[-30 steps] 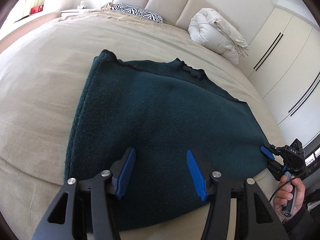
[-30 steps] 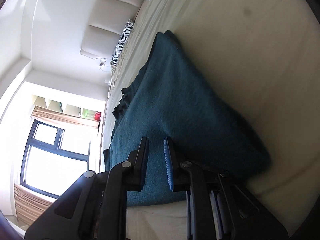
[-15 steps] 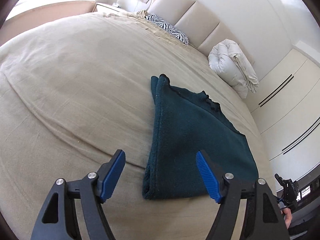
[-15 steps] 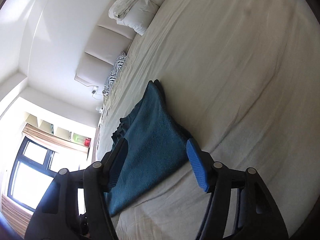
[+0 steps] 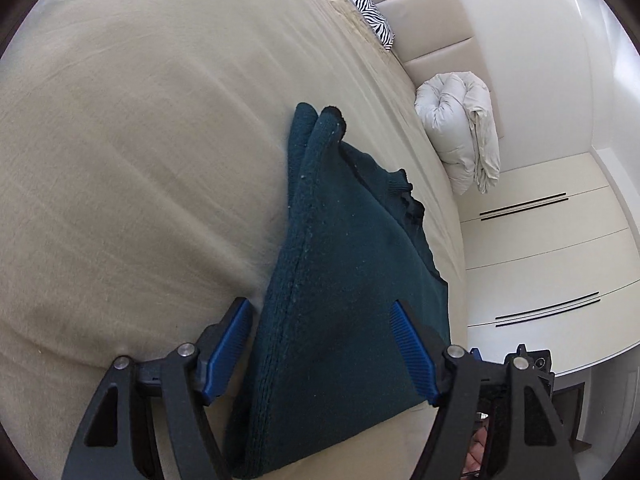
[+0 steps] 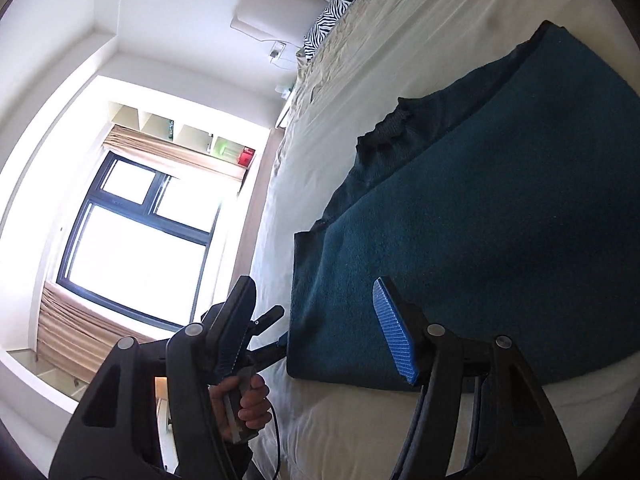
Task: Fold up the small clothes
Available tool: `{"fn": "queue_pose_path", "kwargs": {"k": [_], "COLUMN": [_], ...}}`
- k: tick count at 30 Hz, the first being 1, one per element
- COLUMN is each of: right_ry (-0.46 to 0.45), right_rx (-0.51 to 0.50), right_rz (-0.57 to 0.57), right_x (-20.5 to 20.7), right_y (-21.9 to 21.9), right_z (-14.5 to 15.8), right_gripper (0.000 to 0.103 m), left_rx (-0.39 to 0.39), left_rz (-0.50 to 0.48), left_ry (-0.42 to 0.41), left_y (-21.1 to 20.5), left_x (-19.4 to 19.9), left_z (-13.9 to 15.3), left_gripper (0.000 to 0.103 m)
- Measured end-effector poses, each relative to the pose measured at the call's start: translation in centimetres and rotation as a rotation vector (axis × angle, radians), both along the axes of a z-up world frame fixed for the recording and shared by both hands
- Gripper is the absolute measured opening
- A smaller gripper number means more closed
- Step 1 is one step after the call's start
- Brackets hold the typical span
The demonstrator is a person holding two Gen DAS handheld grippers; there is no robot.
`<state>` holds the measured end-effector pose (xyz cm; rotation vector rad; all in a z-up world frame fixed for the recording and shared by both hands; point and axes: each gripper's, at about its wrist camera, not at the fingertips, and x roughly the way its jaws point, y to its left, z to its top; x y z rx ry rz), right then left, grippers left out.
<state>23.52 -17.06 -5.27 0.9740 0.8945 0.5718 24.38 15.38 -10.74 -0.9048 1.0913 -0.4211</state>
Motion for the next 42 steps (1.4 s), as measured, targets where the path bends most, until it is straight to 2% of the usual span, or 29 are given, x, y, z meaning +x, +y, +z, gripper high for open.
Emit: {"fn": "queue_pose_path", "kwargs": {"k": [5,8,9,10,13,16,21,24,27,33,37,41,42], "right_ry": [0.060,0.104,0.118,0.131,0.177,0.248,0.223,0.223,0.195,0.174,0.155,0.163,0.165], "right_rx": [0.041,0.065,0.067,0.070,0.071,0.017,0.097,0.144,0.186,0.323,0.397,0.445,0.455], "right_rz": [0.086,0.134,0.141,0.149,0.188,0.200,0.188,0.163,0.127,0.027,-0.044,-0.098,-0.112], "right_x": [4.4,6.7,7.6,8.2,11.1,12.4,12.5,12.6,12.2,10.9,9.8,9.3,9.1], "right_y": [5.6,8.4,9.3,10.1,12.8,14.0,13.5,12.2,9.1,0.6,-5.3,-10.1,-11.1], "right_z": [-1.5,-3.0,-3.6,-4.1,-6.1,-8.6,-9.5,-9.3,-8.3,-8.1,-7.9,-9.0,-9.3], "right_gripper": [0.061,0.061,0.061,0.061,0.061,0.057,0.056,0.058,0.059,0.061,0.071,0.072,0.072], "left_rx": [-0.046,-0.112,-0.128,-0.120,-0.125,-0.127,-0.127,-0.109,-0.080,-0.040,-0.028,0.025,0.044], "left_rz": [-0.033,-0.025,-0.025,-0.024,-0.019,-0.011,-0.003,-0.021,-0.055,-0.185,-0.295,-0.369,-0.377], "left_ry": [0.025,0.055,0.068,0.077,0.069,0.060,0.038,-0.004,-0.055,-0.126,-0.142,-0.104,-0.085], "left_y": [-0.6,-0.1,0.1,0.2,0.4,0.6,-0.1,-1.8,-4.6,-14.6,-22.9,-29.4,-30.2], "left_x": [-0.5,-0.9,-0.9,-0.8,-1.0,-1.2,-1.0,-0.4,0.3,2.0,3.0,3.6,3.6], "left_z": [-0.5,-1.3,-1.7,-2.0,-2.3,-2.1,-0.5,2.2,5.3,9.5,9.3,5.3,4.2], "left_gripper": [0.062,0.041,0.024,0.018,0.017,0.016,0.015,0.015,0.015,0.015,0.015,0.017,0.024]}}
